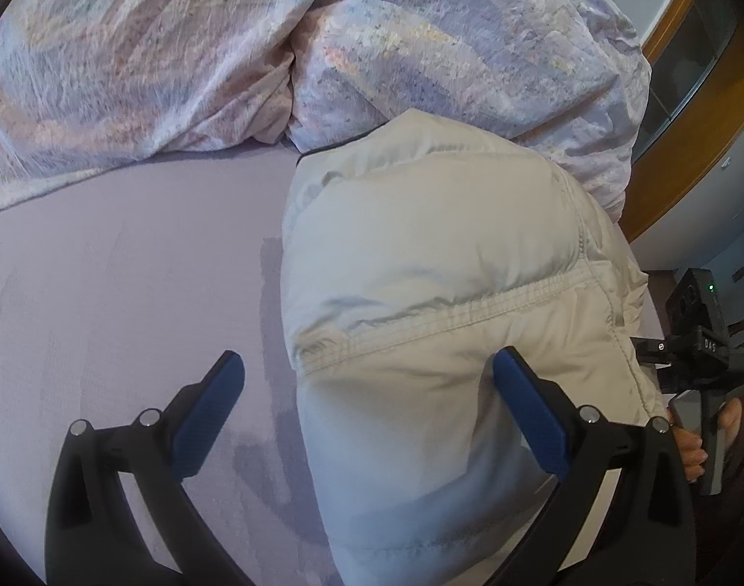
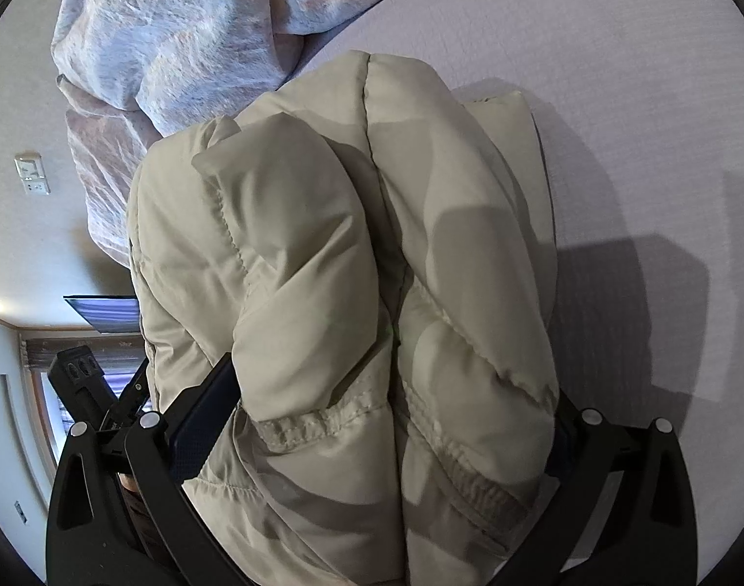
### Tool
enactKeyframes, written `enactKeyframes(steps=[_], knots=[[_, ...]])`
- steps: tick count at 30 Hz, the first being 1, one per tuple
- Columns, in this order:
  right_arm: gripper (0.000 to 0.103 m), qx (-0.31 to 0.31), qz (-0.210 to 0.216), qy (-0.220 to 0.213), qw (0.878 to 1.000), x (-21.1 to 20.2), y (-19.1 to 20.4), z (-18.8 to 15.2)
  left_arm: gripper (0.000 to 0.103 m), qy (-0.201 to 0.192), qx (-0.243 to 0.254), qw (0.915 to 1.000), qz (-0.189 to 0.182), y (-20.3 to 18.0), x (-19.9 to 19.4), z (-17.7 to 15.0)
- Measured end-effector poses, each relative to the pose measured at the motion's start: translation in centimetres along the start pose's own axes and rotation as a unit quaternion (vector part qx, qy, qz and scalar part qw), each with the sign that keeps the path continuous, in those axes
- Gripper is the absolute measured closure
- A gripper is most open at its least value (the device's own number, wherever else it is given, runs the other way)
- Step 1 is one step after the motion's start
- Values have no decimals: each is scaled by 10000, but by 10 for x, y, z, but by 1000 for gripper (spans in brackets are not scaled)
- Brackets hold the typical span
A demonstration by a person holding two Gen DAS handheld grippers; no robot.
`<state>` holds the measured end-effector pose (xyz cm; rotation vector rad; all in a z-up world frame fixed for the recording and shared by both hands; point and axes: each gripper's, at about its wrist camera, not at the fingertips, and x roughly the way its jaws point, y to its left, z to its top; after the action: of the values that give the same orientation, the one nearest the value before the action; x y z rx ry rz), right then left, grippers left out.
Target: Fold large clothes
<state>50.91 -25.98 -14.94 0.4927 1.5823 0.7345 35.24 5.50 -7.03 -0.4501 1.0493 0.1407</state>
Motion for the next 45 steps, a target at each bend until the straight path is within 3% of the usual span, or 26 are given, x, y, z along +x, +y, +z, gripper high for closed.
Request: enactKeyframes(steps=[4,9,15,29,35,45], knots=[[3,-186,48,-92,9998,-2,0,-5,2,51,-51,9999,-131,0,4,0],[28,-343,182,-243,9990,-8,1,-11,2,140,-127,9993,-331,3,10,2],[42,-674,-274,-420,9965,-10,22,-15,2,294,-324,9971,-629,11,15,3],[46,-681,-263,-460,9963,-6,24,-13,2,517,-561,9929,-910,20,20,4],[46,-704,-161,-461,9963,-8,19,-15,2,623,-888,9874,-1156,22,28,1],[46,-704,-76,-409,9966,-7,15,-13,2,581,-1121,9838,-1276,21,32,0]])
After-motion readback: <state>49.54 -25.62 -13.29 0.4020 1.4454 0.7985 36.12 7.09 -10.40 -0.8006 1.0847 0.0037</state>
